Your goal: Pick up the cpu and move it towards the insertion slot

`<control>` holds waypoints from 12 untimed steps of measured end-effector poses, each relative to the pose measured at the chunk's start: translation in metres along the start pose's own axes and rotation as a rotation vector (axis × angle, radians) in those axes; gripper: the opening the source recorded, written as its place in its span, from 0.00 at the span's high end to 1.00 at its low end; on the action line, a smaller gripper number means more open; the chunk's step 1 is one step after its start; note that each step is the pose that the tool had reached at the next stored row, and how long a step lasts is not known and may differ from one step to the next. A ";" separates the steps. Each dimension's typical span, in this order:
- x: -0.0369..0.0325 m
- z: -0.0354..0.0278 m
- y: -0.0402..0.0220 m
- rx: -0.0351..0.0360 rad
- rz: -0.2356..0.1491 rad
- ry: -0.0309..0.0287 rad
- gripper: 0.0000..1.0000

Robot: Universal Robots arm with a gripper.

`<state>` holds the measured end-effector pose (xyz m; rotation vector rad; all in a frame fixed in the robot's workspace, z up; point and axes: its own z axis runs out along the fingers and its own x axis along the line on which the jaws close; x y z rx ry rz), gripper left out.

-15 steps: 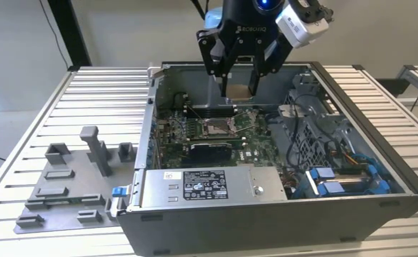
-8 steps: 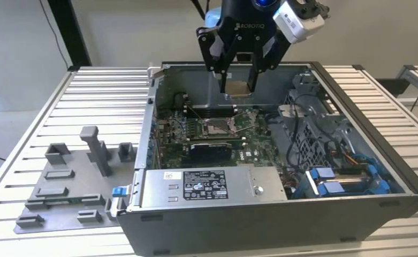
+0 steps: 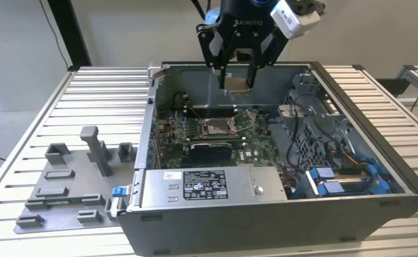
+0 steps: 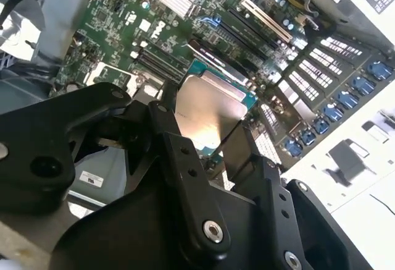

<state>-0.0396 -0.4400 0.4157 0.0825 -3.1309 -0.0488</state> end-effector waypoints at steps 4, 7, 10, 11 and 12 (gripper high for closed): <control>-0.0005 0.0002 0.0053 0.0000 0.000 0.0000 1.00; -0.0008 0.0003 0.0089 0.0001 0.000 0.0000 1.00; -0.0011 0.0004 0.0126 0.0000 0.000 0.0000 1.00; -0.0012 0.0005 0.0138 0.0000 0.000 0.0000 1.00; -0.0013 0.0005 0.0150 0.0000 0.000 0.0000 1.00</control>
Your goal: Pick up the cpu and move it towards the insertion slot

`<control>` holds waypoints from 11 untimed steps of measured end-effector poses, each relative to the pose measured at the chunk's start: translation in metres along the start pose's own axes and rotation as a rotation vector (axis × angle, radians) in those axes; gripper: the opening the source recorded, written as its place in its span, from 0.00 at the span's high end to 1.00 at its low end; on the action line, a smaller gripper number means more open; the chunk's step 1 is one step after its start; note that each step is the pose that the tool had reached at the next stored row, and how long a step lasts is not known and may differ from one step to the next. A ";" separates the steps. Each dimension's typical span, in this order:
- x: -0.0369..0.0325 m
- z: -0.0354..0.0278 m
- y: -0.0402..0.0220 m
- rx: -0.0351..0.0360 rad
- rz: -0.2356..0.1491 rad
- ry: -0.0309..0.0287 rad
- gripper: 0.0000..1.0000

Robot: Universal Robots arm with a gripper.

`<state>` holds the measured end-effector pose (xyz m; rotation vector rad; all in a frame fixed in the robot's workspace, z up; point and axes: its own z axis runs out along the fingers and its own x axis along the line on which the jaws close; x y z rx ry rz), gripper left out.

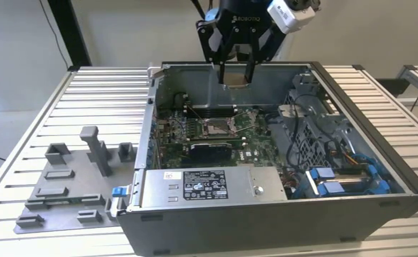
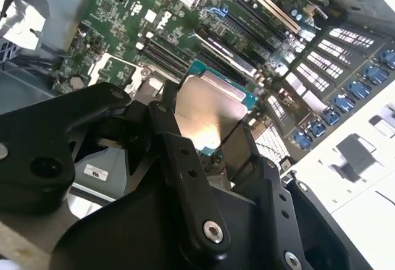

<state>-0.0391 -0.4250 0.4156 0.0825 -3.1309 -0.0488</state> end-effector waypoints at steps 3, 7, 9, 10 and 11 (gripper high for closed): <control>-0.0003 0.0002 0.0034 -0.0001 0.000 -0.0001 1.00; -0.0007 0.0004 0.0086 -0.0001 0.000 -0.0001 1.00; -0.0009 0.0006 0.0125 0.0000 0.000 -0.0001 1.00; -0.0010 0.0007 0.0144 0.0000 0.000 0.0000 1.00; -0.0011 0.0008 0.0162 0.0000 0.000 0.0000 1.00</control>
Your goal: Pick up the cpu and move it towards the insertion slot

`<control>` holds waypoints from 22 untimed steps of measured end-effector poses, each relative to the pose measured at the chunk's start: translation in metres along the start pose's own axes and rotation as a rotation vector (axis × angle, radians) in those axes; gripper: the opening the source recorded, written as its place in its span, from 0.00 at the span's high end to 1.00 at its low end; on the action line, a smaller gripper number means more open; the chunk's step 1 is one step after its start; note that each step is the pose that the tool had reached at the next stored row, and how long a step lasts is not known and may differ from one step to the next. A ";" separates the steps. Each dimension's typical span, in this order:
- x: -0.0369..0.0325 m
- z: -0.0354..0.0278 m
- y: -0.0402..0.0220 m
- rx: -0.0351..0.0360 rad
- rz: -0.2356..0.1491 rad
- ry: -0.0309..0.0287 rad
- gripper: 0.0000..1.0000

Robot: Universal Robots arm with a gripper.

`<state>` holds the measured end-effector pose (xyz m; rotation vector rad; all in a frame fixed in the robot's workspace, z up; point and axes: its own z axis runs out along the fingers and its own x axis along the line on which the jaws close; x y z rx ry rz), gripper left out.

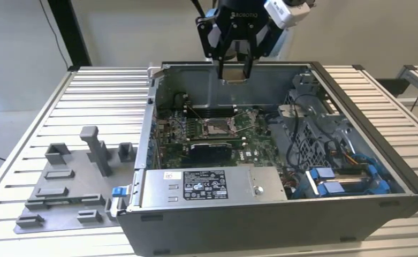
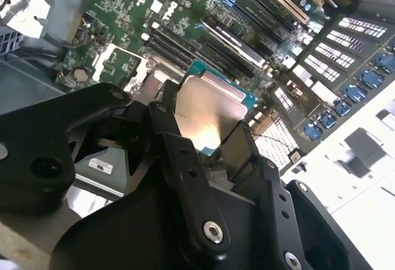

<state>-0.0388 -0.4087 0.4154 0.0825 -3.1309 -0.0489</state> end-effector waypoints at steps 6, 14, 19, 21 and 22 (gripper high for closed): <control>-0.0005 0.0006 0.0099 0.0000 0.000 0.0000 1.00; -0.0011 0.0016 0.0210 0.0000 0.000 0.0000 1.00; -0.0015 0.0023 0.0278 0.0000 0.000 0.0000 1.00; -0.0017 0.0027 0.0310 0.0000 0.000 0.0000 1.00; -0.0018 0.0029 0.0325 0.0000 0.000 0.0000 1.00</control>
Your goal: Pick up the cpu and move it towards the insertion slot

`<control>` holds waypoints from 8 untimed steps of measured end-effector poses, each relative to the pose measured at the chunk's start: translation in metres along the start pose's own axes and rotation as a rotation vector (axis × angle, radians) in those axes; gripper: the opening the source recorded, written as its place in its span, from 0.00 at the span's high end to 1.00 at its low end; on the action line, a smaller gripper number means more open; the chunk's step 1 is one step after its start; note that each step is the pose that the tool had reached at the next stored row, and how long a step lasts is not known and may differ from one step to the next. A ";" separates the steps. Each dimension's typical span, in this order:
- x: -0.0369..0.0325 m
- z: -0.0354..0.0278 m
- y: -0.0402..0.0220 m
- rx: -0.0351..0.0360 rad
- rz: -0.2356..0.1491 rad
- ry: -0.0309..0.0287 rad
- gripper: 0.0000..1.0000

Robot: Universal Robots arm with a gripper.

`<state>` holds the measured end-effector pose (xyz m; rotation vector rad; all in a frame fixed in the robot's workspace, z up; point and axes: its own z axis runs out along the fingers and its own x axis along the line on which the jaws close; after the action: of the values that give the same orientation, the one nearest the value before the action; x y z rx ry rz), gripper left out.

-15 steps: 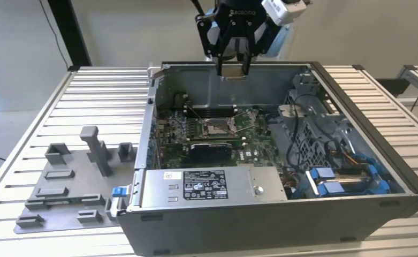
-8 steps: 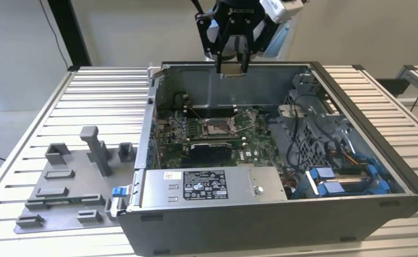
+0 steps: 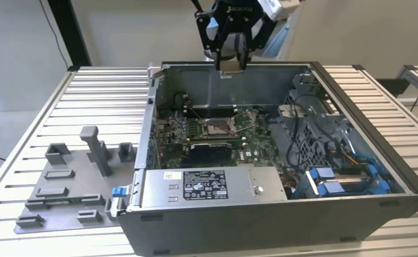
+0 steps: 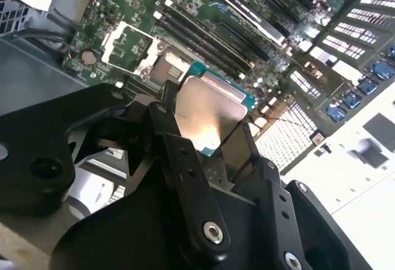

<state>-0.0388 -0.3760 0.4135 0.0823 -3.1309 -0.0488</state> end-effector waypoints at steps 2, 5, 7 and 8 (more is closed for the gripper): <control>-0.0002 0.0005 0.0036 -0.0002 0.002 -0.0001 1.00; -0.0004 0.0011 0.0081 -0.0001 0.006 -0.0002 1.00; -0.0006 0.0016 0.0104 -0.0001 0.011 -0.0003 1.00; -0.0006 0.0018 0.0114 -0.0002 0.014 -0.0004 1.00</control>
<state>-0.0388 -0.3645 0.4120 0.0600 -3.1316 -0.0490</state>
